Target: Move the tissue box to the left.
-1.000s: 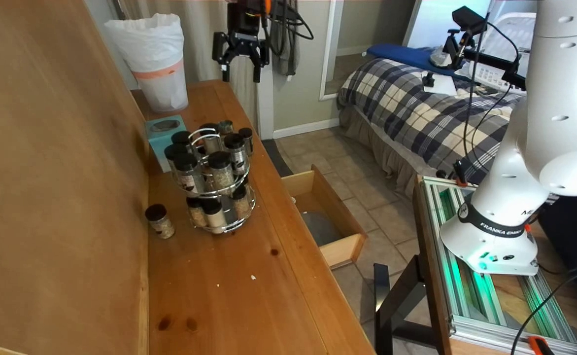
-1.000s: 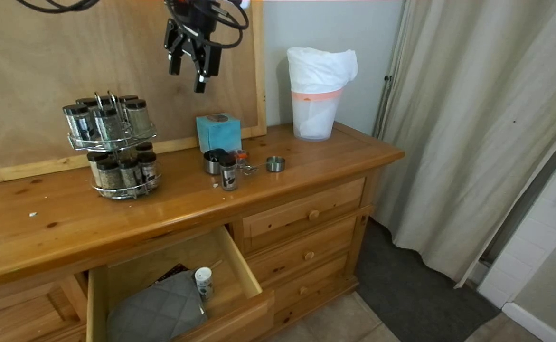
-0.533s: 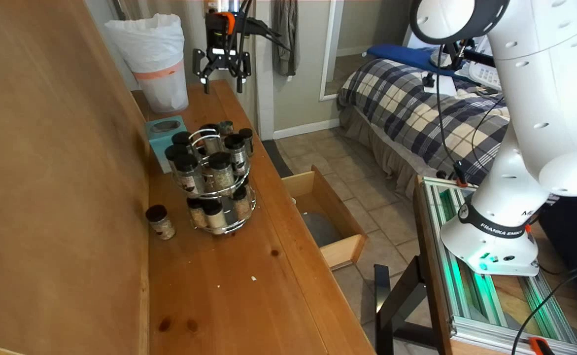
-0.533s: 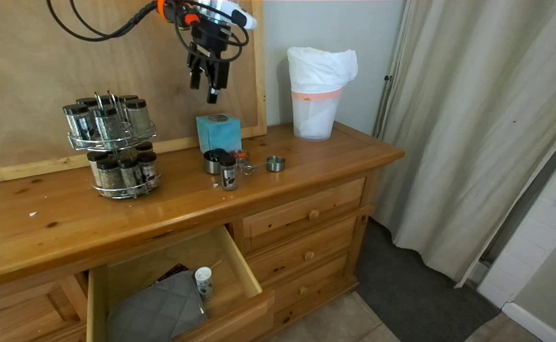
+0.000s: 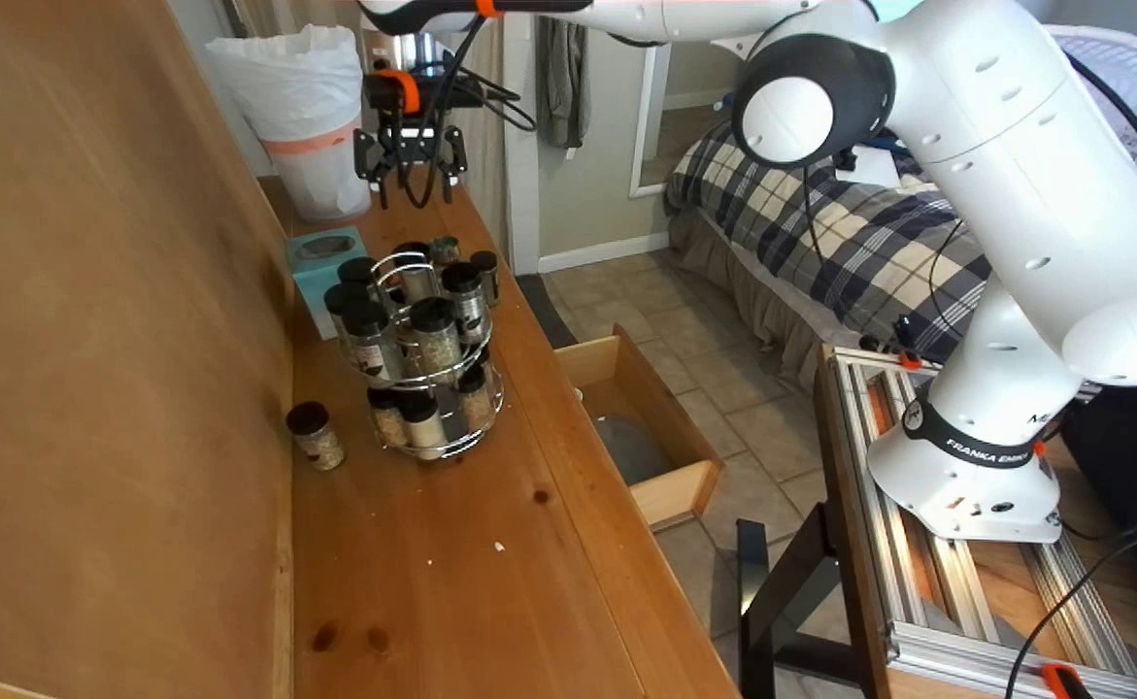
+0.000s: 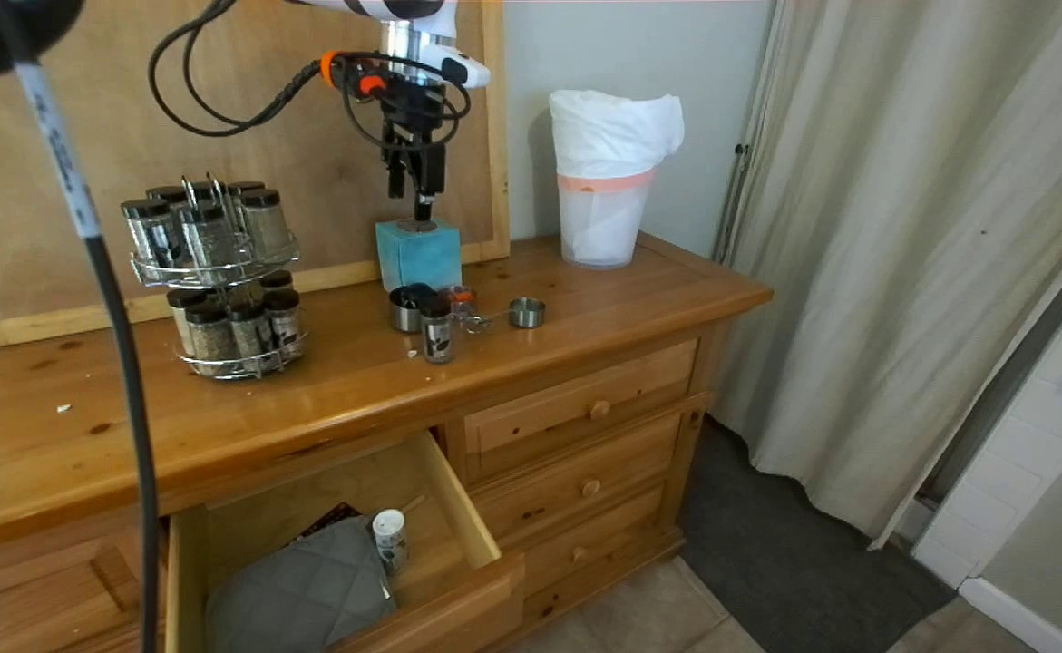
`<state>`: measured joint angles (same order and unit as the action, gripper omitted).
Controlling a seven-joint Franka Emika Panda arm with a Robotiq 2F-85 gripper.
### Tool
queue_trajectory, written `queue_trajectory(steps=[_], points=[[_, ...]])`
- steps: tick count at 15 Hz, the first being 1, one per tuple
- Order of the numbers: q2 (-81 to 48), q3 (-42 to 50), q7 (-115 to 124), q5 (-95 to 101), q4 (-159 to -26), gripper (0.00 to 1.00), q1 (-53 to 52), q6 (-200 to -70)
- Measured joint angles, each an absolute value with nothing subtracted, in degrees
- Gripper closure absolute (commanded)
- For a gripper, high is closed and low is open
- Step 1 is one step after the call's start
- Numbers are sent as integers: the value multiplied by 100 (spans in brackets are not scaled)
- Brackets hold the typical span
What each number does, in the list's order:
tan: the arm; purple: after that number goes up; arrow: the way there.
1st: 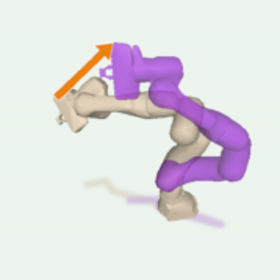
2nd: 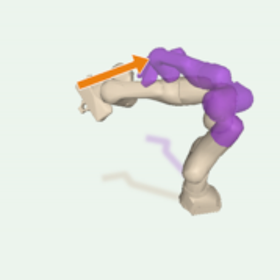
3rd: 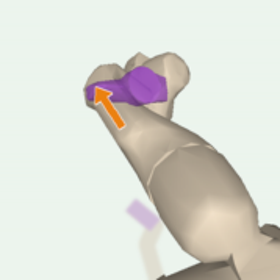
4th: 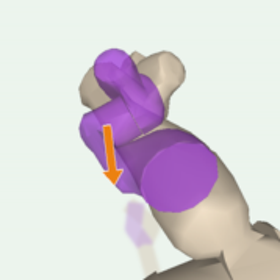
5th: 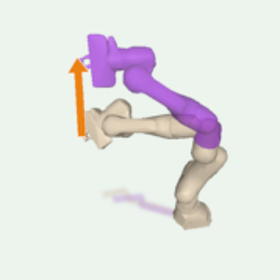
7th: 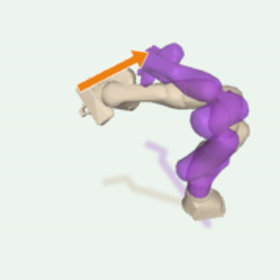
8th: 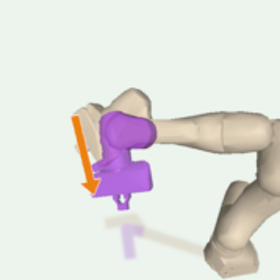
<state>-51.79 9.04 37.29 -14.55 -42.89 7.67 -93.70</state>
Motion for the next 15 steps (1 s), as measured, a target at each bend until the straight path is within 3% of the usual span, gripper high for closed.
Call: queue_trajectory(steps=[15], points=[[-5746,979,3967,-1422,-3659,0,746,-9619]])
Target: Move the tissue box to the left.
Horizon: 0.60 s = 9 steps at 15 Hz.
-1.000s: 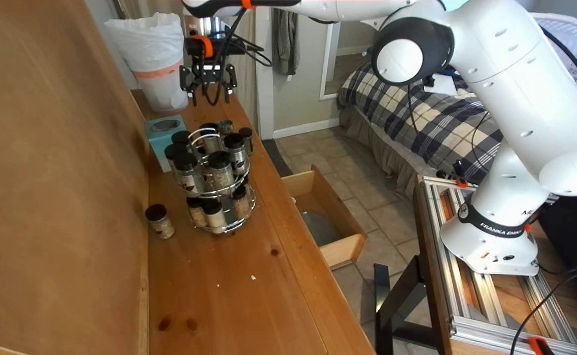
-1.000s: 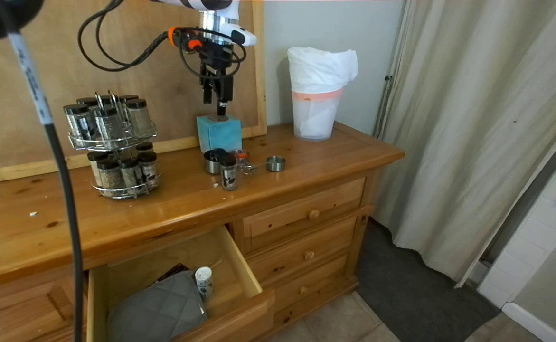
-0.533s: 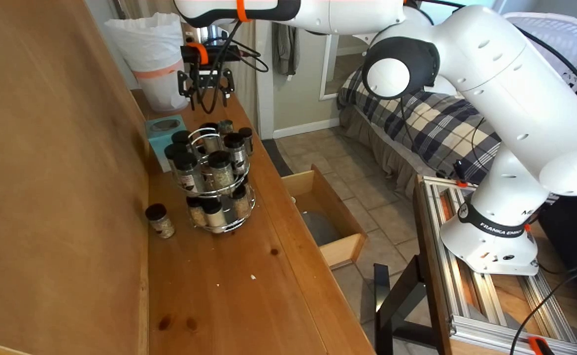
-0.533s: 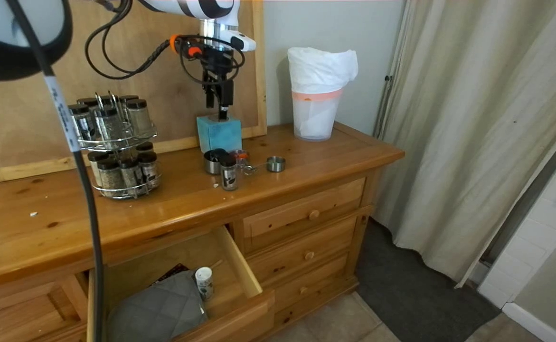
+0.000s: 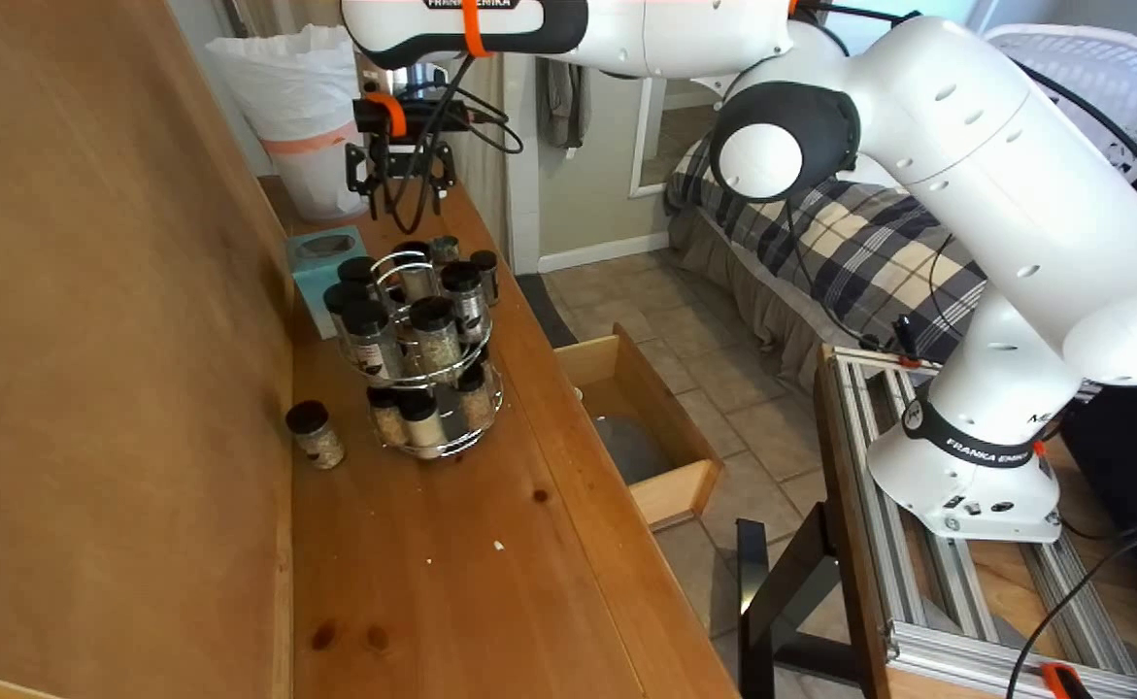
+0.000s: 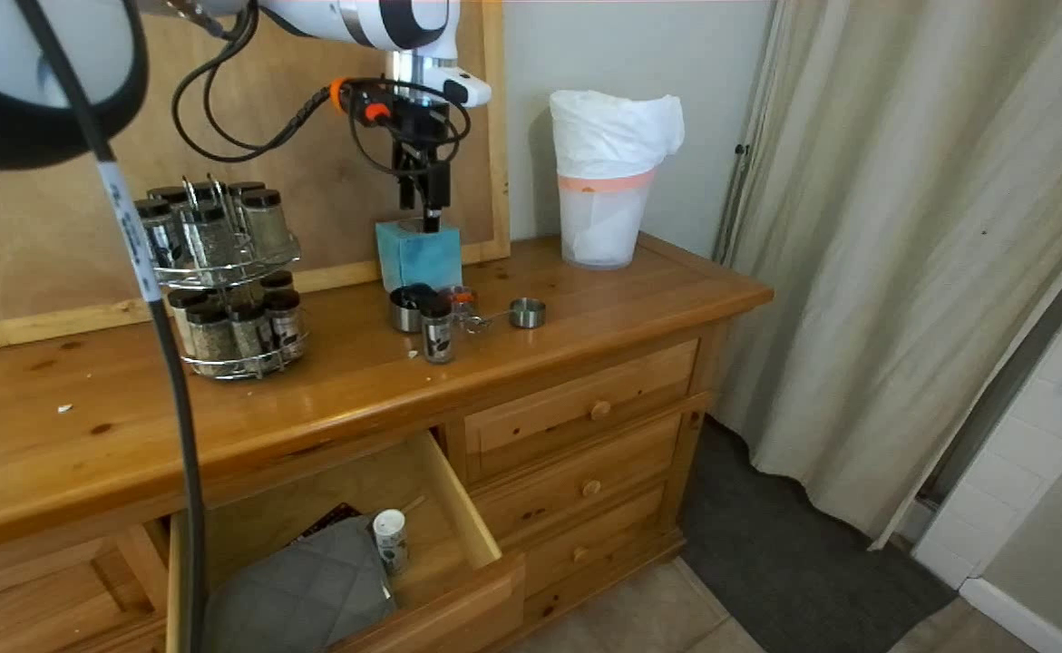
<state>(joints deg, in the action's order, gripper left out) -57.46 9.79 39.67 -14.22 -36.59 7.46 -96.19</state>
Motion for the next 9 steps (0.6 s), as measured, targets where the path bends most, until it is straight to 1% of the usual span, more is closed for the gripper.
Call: queue_trajectory(steps=[9], points=[[-6305,982,3792,-1397,-3649,0,628,-11382]])
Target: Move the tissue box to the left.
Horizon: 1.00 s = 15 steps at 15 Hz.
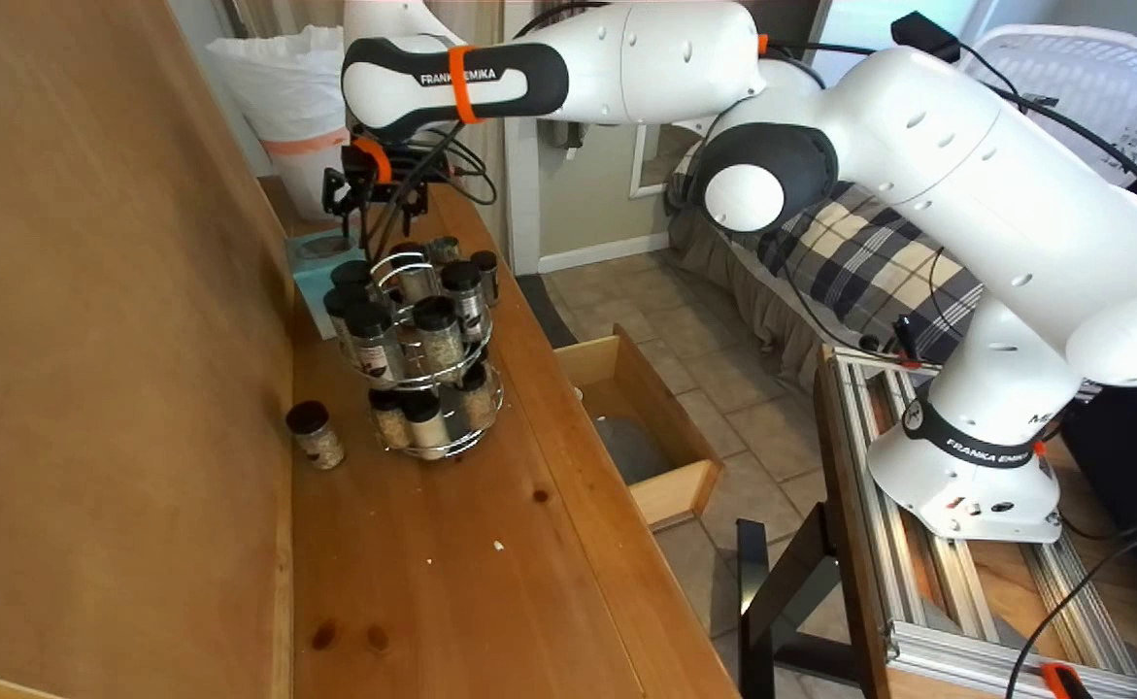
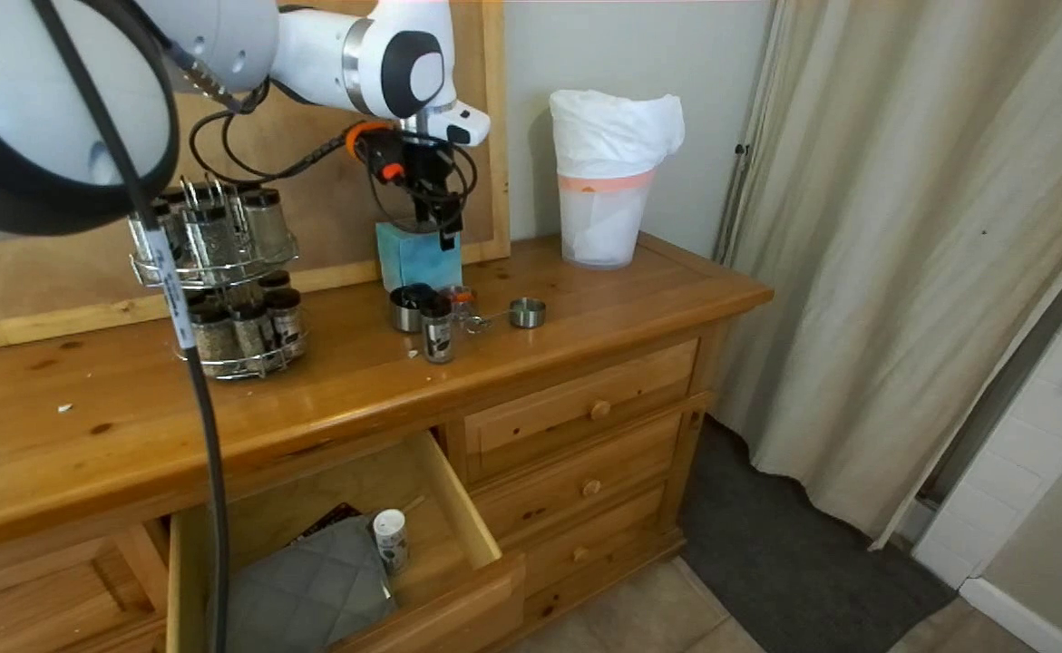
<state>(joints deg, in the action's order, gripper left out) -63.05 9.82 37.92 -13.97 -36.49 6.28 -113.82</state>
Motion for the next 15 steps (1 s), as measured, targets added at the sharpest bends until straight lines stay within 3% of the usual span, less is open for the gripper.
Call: queue_trajectory(steps=[6,8,9,11,15], points=[[-6467,981,3555,-1389,-3557,0,506,-11764],[-6488,973,3534,-1389,-3556,14,493,-11764],[-6505,970,3526,-1389,-3555,29,491,-11764],[-6545,971,3526,-1389,-3555,37,492,-11763],[-6604,975,3527,-1389,-3555,67,514,-11762]])
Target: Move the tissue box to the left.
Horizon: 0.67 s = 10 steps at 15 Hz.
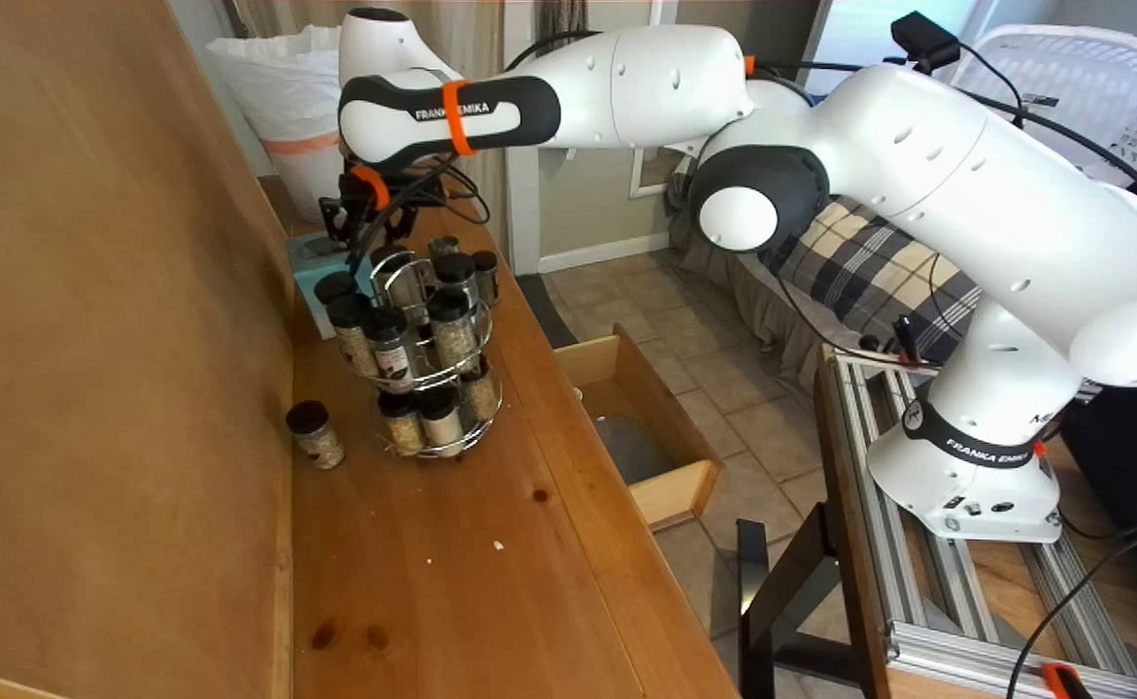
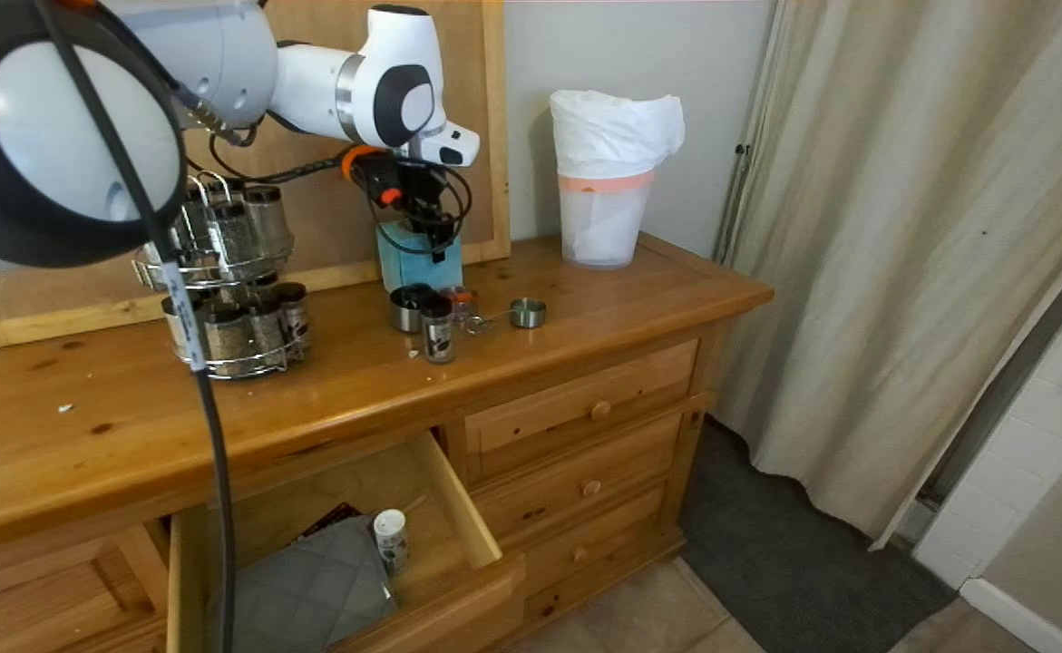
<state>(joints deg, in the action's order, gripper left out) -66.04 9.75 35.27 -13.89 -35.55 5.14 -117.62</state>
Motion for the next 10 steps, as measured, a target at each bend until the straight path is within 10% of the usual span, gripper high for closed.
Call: queue_trajectory(steps=[5,10], points=[[-6579,986,3560,-1391,-3528,99,600,-11838],[-6481,985,3566,-1401,-3512,98,678,-12194]])
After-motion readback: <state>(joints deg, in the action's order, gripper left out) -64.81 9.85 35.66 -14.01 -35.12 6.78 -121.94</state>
